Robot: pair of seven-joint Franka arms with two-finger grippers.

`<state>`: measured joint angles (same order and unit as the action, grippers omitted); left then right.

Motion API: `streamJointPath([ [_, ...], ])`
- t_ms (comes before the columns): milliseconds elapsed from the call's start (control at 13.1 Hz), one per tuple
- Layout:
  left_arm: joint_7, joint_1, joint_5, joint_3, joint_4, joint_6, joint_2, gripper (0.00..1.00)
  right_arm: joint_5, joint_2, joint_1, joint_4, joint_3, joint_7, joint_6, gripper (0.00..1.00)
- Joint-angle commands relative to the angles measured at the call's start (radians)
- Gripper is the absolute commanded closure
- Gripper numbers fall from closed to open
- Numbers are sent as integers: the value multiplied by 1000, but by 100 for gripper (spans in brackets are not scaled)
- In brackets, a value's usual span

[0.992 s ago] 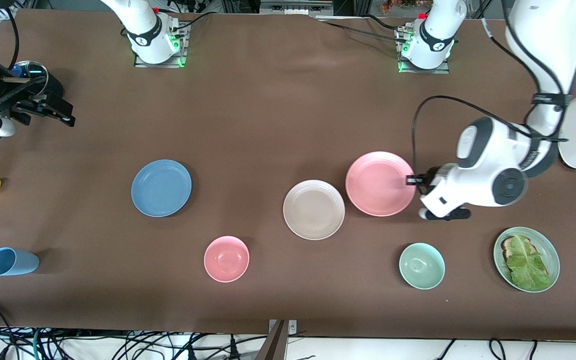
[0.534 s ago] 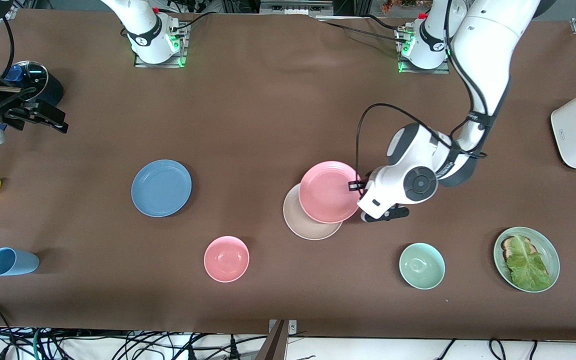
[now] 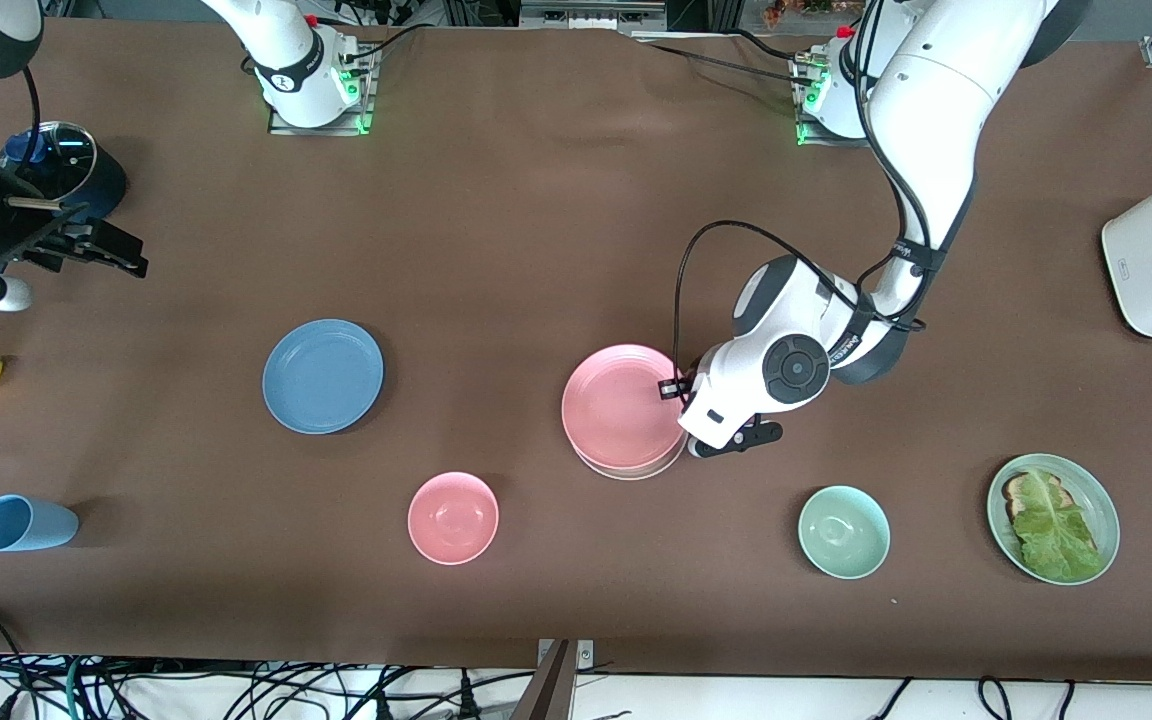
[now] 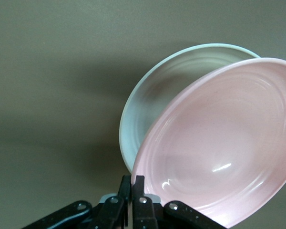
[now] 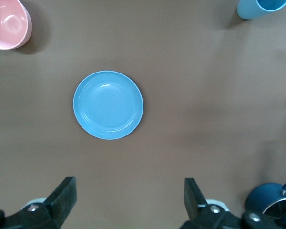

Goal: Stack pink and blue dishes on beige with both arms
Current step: 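Carry the pink plate with the left gripper onto the beige plate, then open the left gripper to release the pink plate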

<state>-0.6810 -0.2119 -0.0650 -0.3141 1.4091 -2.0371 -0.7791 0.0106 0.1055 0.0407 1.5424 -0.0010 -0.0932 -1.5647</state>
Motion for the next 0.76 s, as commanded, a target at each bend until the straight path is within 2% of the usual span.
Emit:
streamJointPath([
  [0, -9, -20, -19, 9, -58, -3, -40, 100, -1, 0, -12, -19, 6, 18, 3, 0],
  [153, -8, -20, -19, 9, -58, -3, -42, 100, 8, 6, -4, -16, 9, 18, 6, 0],
  [229, -3, -15, -19, 10, -58, -3, -42, 56, 6, 17, -4, -19, 9, 18, 6, 0],
  [305, 12, -15, -18, 12, -58, -3, -42, 19, 6, 23, -4, -19, 9, 18, 6, 0],
  [382, 12, -15, -15, 13, -58, -3, -42, 0, 5, 23, -4, -19, 9, 17, 5, 0],
  [687, 8, -4, -3, 18, -58, 6, -20, 0, 2, 31, -2, -19, 12, 18, 3, 0],
])
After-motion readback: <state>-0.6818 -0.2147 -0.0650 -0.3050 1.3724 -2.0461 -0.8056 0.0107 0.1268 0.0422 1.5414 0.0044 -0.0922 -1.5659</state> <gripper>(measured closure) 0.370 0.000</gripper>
